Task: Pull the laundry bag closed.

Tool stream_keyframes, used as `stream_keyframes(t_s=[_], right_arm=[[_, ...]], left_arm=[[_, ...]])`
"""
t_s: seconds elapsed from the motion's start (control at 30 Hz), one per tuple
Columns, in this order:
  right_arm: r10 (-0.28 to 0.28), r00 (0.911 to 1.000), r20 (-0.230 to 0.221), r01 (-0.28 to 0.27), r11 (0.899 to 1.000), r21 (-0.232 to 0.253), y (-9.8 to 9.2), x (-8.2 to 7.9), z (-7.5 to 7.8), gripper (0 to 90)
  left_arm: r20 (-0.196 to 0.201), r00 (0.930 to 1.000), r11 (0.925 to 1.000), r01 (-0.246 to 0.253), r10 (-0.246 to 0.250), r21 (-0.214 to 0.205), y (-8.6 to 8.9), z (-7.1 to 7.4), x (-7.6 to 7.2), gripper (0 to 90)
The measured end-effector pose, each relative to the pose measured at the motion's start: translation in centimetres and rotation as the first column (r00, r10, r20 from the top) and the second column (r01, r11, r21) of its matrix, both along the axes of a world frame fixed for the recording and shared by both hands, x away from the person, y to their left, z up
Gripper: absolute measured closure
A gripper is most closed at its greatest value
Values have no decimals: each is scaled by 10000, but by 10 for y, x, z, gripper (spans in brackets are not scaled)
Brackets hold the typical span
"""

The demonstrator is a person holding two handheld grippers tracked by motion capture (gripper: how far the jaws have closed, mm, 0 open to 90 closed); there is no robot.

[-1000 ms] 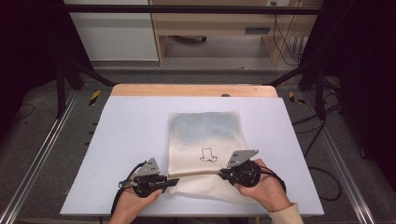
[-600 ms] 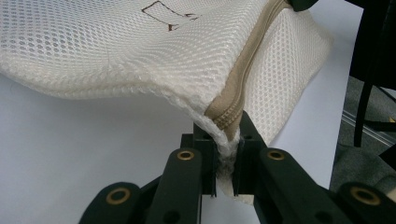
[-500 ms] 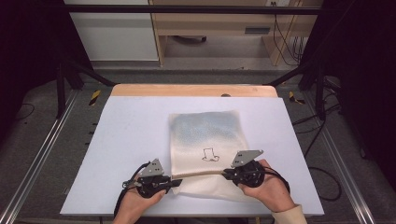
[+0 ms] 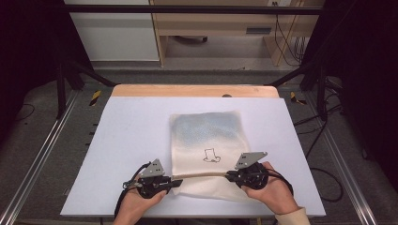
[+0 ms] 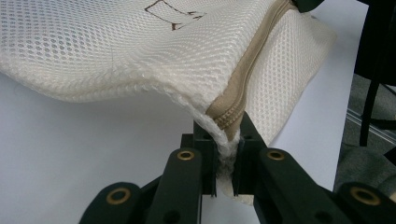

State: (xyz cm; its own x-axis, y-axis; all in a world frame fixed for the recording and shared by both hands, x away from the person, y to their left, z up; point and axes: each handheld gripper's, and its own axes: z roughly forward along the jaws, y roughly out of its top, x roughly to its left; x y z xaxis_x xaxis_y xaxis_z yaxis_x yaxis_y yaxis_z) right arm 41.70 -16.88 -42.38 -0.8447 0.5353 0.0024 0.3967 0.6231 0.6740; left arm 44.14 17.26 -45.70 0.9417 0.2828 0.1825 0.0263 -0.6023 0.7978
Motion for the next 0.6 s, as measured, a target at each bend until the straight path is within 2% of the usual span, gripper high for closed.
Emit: stream_keyframes(t_s=[0.6], right_arm=[[-264, 9996, -105, 264, 9997, 4, -13, -2, -3, 822]], left_arm=[[58, 9999, 9999, -110, 110, 37, 2, 1, 0, 826]])
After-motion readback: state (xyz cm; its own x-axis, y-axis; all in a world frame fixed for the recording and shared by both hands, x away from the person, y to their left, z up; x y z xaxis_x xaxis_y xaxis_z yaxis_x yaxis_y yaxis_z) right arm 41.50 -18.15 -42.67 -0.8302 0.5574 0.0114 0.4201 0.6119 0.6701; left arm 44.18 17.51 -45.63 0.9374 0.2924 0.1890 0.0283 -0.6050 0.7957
